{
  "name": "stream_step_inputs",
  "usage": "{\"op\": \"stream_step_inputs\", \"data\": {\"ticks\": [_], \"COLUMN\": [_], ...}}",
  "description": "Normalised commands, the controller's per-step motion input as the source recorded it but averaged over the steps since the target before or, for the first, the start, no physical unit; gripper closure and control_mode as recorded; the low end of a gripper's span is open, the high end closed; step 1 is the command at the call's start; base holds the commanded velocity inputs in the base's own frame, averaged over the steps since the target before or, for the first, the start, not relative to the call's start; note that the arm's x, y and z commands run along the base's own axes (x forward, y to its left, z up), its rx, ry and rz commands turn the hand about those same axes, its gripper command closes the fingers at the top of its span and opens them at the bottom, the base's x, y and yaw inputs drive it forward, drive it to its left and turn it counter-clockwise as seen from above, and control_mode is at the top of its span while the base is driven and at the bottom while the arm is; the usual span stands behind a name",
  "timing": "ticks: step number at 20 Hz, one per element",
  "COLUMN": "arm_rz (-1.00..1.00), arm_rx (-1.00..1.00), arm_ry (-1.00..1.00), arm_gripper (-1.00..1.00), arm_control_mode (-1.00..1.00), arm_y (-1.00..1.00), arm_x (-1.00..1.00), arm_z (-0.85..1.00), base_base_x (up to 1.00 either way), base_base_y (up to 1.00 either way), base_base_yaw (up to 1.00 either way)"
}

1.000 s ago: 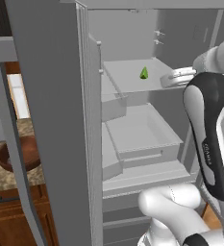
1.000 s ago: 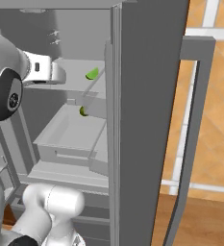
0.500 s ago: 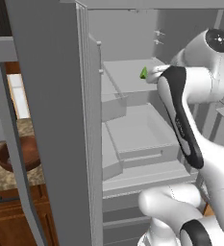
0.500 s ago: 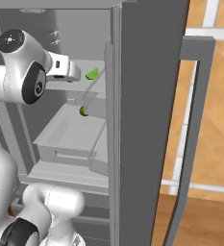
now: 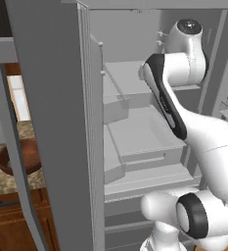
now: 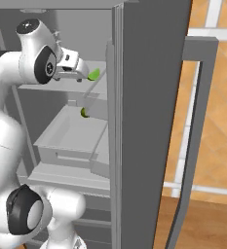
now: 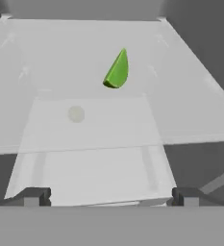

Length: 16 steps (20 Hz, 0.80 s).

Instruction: Grab a lemon wedge from the fridge and one ice cube from the ice bowl, and put them in the glass of lemonade.

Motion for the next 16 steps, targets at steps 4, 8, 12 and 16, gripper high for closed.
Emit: {"op": "stream_step_inputs", "data": {"ticks": [4, 8, 12, 16], "arm_rz": [0.0, 0.0, -0.02, -0.02], "arm_rx": [0.0, 0.0, 0.03, 0.08], "arm_ry": [-0.02, -0.01, 0.0, 0.0], "arm_gripper": [-1.0, -1.0, -1.0, -1.0], "arm_control_mode": [-1.0, -1.0, -1.0, -1.0], "arm_y": [-0.01, -0.07, -0.16, -0.28], "arm_x": [0.43, 0.59, 0.64, 0.77], "arm_z": [-0.42, -0.12, 0.0, -0.04], "base_base_x": [0.0, 0.0, 0.0, 0.0], "base_base_y": [0.0, 0.0, 0.0, 0.0], "base_base_yaw": [0.0, 0.0, 0.0, 0.0]}}
